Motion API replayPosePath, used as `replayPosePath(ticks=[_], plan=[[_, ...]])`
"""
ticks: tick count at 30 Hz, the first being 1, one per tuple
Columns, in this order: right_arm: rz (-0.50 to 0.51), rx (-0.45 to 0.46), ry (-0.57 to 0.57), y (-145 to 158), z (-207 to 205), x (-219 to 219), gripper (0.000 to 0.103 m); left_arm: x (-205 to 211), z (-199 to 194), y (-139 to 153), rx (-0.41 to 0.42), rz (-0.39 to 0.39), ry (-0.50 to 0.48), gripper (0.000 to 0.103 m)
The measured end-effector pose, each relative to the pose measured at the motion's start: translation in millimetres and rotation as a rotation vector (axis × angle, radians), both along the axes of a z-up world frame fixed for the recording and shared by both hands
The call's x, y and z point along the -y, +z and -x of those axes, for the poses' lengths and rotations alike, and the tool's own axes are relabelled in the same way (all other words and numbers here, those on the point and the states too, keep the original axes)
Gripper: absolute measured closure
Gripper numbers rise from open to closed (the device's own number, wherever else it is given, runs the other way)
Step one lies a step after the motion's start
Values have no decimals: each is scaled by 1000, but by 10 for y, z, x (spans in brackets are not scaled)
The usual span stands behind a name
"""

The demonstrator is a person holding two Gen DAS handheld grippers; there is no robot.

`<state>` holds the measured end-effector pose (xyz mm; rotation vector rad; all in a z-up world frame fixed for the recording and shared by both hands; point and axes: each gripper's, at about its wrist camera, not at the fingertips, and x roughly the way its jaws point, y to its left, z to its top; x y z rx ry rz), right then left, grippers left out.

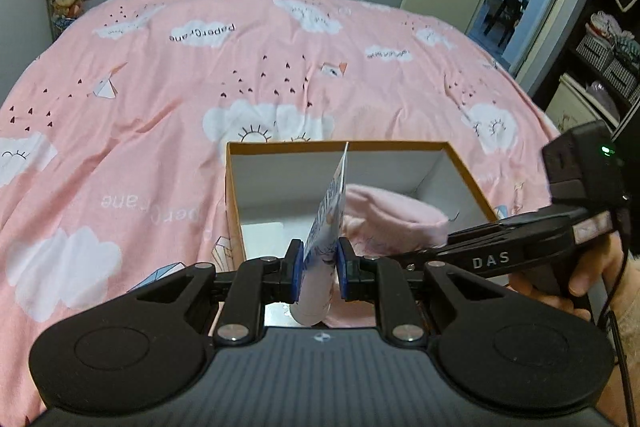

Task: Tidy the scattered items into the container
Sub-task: 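Lift the lotion tube and pink pouch over the orange box with both grippers, then lower the pink pouch into the box and open the right gripper while the left gripper holds the tube above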

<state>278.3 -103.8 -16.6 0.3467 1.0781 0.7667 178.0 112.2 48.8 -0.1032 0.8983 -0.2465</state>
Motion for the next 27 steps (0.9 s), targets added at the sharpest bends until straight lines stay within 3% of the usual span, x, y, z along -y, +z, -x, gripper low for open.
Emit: replayPosePath(ticks=[8, 13, 17, 27], plan=[[-16, -159, 97, -336, -308, -203, 70, -86, -133, -49, -53, -15, -12, 84], [5, -185, 136, -467, -364, -356, 67, -87, -207, -47, -72, -16, -36, 84], [113, -88, 145, -408, -364, -430, 51, -97, -295, -83, -81, -20, -34, 84], [346, 169, 196, -313, -308, -561, 33, -143, -447, -137, -105, -18, -36, 83]])
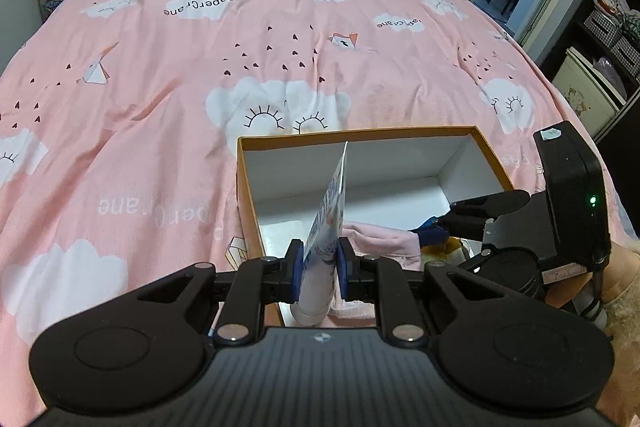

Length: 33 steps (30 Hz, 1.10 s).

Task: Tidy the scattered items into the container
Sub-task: 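Lower the pink pouch into the box and open the right gripper while the left gripper holds the tube above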

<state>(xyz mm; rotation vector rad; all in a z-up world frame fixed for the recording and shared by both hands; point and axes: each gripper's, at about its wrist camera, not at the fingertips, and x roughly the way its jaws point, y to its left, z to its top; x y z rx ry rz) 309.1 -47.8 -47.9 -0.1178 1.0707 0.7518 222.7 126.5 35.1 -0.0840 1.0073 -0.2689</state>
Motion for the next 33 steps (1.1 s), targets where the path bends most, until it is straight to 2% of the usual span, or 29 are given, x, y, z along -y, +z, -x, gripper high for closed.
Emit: replayPosePath(ticks=[8, 13, 15, 17, 18, 22, 28, 33], plan=[[-28, -25, 73, -143, -63, -105, 36, 36, -148, -26, -18, 8, -11, 83], [-32, -93, 50, -221, -177, -91, 35, 145, -279, -52, -22, 18, -29, 83], [-26, -72, 48, -177, -132, -45, 32, 180, -342, -67, -19, 20, -25, 83], [20, -9, 47, -112, -97, -13, 22, 196, -408, -79, -15, 35, -14, 83], [30, 21, 49, -75, -75, 18, 21, 207, -438, -80, -6, 45, -11, 83], [18, 55, 42, 13, -49, 152, 21, 294, -545, -103, 32, 66, -8, 83], [7, 74, 5, 57, -54, 313, 21, 514, -686, -354, 66, 3, 1, 83], [19, 65, -26, -15, -53, 335, 22, 589, -737, -660, 57, -35, 32, 84]])
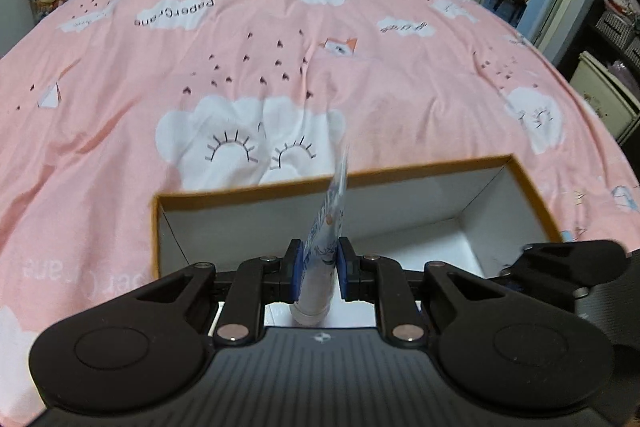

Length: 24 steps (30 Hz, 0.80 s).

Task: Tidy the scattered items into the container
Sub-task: 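Lower the pink pouch into the box and open the right gripper while the left gripper holds the tube above, then lower the lotion tube into the box corner and open the left gripper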

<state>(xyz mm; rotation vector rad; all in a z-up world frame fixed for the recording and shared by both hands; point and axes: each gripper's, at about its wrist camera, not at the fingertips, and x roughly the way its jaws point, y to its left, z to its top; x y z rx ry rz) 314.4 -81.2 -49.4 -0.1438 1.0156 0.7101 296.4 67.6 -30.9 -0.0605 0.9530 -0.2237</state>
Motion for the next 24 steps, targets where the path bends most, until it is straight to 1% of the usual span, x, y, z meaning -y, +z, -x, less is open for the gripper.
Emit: replayPosePath(ticks=[3, 6, 10, 11, 13, 15, 19, 21, 24], plan=[[-2, -4, -10, -23, 7, 0, 22, 21, 30, -81, 40, -27, 3, 84], [-6, -3, -10, -28, 26, -6, 22, 75, 87, -108, 78, -82, -18, 84], [-9, 0, -8, 50, 113, 72, 22, 127, 172, -97, 131, -168, -125, 84], [-8, -1, -8, 47, 121, 77, 22, 128, 185, -93, 143, -202, -156, 84], [-7, -2, -9, 42, 124, 103, 22, 113, 197, -89, 159, -244, -196, 84], [-7, -2, -8, 27, 126, 96, 22, 88, 190, -90, 170, -275, -238, 84], [-7, -1, -3, -4, 130, 67, 23, 44, 172, -118, 188, -298, -323, 84], [-5, 1, -3, -12, 139, 64, 23, 34, 146, -158, 176, -332, -354, 84], [-3, 1, -6, -10, 145, 79, 23, -25, 120, -223, 154, -374, -371, 84]])
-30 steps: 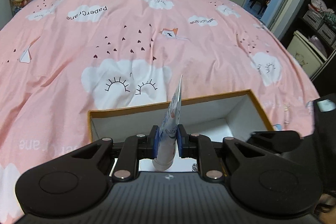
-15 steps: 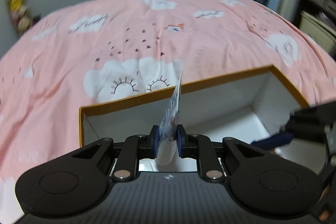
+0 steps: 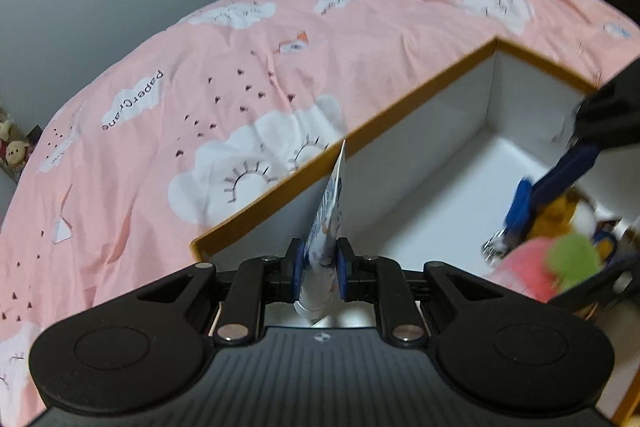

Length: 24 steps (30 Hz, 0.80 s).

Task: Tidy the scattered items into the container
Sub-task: 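Lower the lotion tube into the box corner and open the left gripper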

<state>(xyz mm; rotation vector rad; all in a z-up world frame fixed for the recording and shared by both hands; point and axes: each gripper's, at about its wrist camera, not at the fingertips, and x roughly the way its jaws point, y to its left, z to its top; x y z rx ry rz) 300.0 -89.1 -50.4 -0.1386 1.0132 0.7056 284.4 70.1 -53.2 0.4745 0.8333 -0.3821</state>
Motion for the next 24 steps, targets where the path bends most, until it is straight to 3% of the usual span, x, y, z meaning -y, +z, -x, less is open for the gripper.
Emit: replayPosePath(ticks=[13, 17, 24], plan=[[-1, -12, -18, -46, -30, -23, 23, -63, 60, 76, 6, -64, -7, 83], [1, -11, -24, -44, -22, -27, 23, -37, 127, 94, 50, -111, -43, 91], [7, -10, -29, -36, -8, -29, 23, 11, 130, 75, 55, -205, -85, 89]])
